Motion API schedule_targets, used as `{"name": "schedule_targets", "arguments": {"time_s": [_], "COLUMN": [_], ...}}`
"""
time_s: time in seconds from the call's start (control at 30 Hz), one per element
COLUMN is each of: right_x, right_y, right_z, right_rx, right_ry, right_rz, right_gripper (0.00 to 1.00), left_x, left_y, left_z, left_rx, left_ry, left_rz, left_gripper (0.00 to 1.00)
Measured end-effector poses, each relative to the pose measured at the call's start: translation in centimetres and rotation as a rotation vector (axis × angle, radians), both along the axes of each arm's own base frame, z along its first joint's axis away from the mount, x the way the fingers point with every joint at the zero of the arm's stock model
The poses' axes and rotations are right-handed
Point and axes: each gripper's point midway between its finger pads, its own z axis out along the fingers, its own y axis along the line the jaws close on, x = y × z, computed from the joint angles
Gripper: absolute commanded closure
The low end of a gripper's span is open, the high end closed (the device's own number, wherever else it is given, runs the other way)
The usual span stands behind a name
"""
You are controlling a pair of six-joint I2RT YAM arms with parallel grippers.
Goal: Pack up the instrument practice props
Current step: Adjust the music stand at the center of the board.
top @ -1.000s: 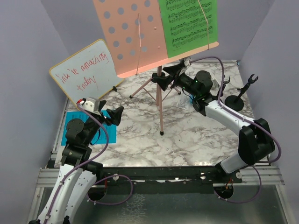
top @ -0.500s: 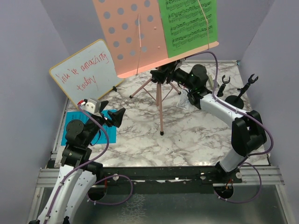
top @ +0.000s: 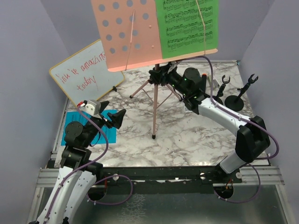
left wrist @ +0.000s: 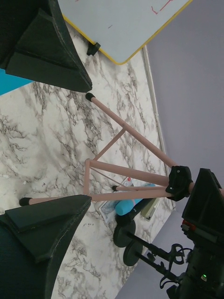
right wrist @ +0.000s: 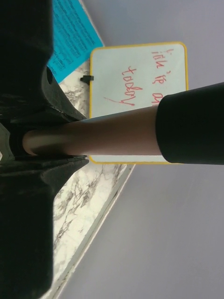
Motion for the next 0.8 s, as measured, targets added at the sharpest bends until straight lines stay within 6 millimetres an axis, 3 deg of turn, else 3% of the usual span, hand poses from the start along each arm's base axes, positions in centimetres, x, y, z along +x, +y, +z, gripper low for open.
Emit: {"name": "schedule_targets", "arguments": {"time_s": [0.2, 0.4, 0.5, 0.8], "right_x": [0.2, 1.2, 0.9, -0.6], "right_y": [-0.4, -3.3, -3.9, -2.8], "right_z": [0.0, -0.1, -0.2, -0.4], "right_rx": [0.011, 0.021, 0.022, 0.025], "right_ry": [0.022, 0.023, 0.021, 0.024], "right_rz": [-0.175, -0.364, -0.432, -0.545], "right_gripper": [1.00, 0.99, 1.00, 1.00], "left_x": [-0.2, -0.3, -0.3, -0.3], "left_y": [-0.1, -0.3, -0.3, -0.3], "left_z": [0.2, 0.1, 0.1, 0.1], "left_rx": [-0.002, -0.002, -0.002, -0.003], "left_ry": [-0.006, -0.006, -0.006, -0.006], "left_rz": [-0.006, -0.012, -0.012, -0.011], "left_gripper": [0.01, 0.01, 0.01, 0.01]}}
